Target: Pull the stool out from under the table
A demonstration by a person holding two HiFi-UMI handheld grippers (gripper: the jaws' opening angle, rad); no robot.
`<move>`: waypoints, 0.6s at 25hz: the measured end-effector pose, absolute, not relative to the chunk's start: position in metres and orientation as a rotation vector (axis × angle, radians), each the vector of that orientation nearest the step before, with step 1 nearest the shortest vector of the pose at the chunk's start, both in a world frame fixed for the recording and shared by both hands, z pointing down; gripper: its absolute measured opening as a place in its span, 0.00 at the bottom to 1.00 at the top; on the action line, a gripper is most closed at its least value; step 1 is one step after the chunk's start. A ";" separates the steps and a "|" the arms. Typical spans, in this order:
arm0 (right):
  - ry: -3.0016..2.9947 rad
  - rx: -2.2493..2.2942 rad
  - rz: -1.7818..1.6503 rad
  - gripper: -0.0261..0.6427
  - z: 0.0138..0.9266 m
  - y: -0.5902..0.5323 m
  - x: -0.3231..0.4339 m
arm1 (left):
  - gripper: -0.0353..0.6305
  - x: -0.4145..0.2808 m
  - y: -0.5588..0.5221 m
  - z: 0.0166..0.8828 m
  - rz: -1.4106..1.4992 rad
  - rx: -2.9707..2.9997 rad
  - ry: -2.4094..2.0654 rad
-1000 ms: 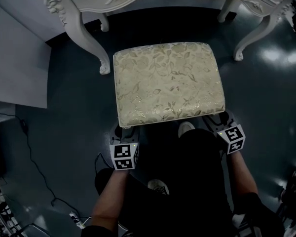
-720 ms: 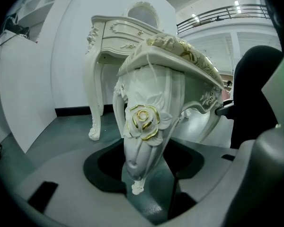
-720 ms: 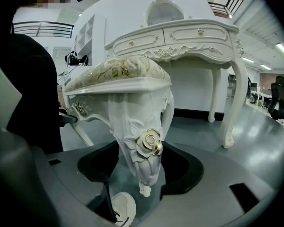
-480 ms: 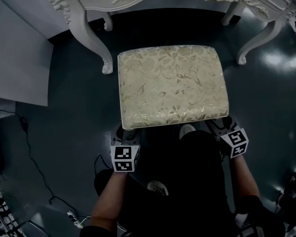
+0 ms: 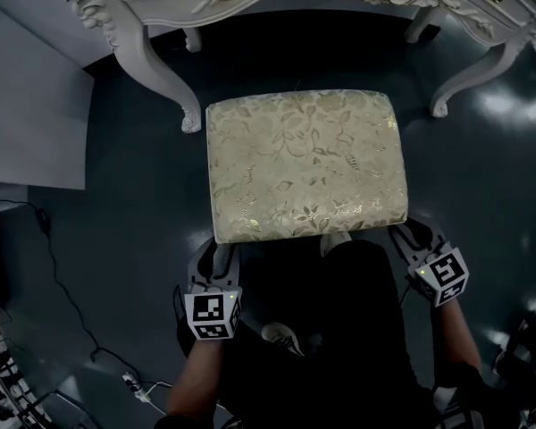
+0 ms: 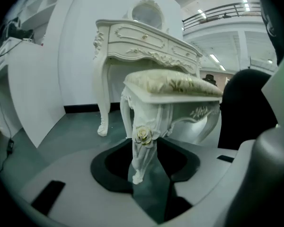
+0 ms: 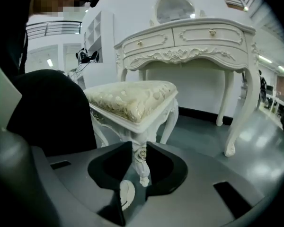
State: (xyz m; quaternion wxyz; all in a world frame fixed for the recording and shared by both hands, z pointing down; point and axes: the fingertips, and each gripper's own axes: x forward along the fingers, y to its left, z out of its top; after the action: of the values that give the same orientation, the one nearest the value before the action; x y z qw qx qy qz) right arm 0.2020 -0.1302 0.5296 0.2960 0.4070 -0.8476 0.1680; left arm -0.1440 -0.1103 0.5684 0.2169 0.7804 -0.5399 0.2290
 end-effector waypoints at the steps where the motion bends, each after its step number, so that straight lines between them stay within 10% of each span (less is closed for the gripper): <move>1: -2.239 1.061 0.421 0.14 0.522 -0.129 0.203 | 0.29 -0.146 -0.111 0.559 0.634 2.141 -1.516; 4: -2.177 0.999 0.435 0.08 0.500 -0.129 0.203 | 0.07 -0.157 -0.113 0.531 0.648 2.124 -1.587; 15: -2.233 0.875 0.632 0.08 0.326 -0.124 0.150 | 0.06 -0.130 -0.065 0.365 0.683 2.008 -1.450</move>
State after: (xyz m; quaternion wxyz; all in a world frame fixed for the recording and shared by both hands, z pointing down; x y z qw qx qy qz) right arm 0.1496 -0.1236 0.3260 0.3245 0.3338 -0.8516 0.2410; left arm -0.1301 -0.0647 0.3649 0.2823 0.7496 -0.5416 0.2551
